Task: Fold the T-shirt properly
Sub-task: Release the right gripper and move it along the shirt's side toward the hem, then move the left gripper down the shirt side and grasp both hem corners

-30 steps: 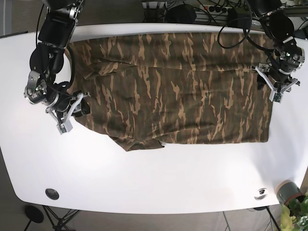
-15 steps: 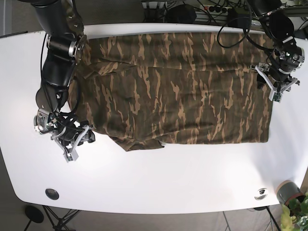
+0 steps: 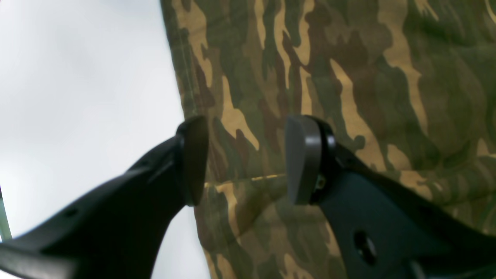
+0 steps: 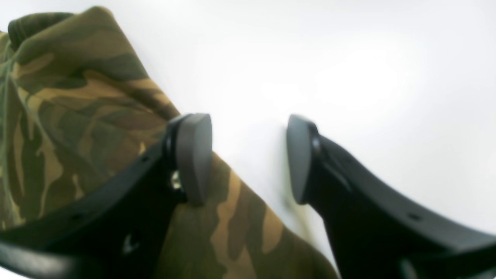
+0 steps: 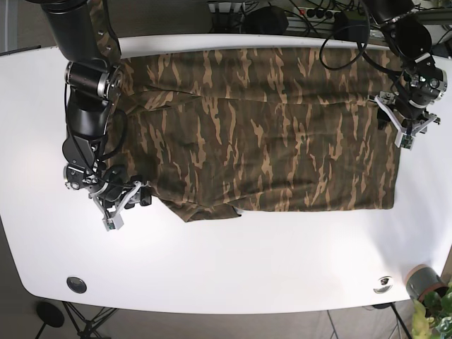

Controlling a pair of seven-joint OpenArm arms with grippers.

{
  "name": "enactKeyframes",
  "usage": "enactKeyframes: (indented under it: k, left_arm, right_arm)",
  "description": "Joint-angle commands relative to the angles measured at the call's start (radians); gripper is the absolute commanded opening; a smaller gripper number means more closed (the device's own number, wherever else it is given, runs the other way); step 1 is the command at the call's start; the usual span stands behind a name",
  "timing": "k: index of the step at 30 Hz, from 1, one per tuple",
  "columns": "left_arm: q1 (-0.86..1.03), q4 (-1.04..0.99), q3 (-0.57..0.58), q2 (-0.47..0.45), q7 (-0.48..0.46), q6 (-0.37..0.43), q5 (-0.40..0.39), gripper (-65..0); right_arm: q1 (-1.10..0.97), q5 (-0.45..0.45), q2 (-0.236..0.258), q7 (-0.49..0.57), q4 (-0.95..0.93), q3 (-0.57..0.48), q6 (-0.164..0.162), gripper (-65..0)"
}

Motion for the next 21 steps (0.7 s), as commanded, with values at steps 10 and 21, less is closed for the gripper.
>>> enactKeyframes:
  k: [10,21]
  left_arm:
    - [-0.039,0.014,-0.004,-0.019,-0.018,0.002,-0.01,-35.6]
    - [-0.039,0.012,-0.004,-0.039,-0.018,0.002,-0.01,-35.6]
  right_arm:
    - [-0.051,0.049,-0.05,-0.15,0.208,0.0,0.006,-24.1]
    - [-0.051,0.047,-0.102,-0.107,0.204,0.001,0.006,-19.7]
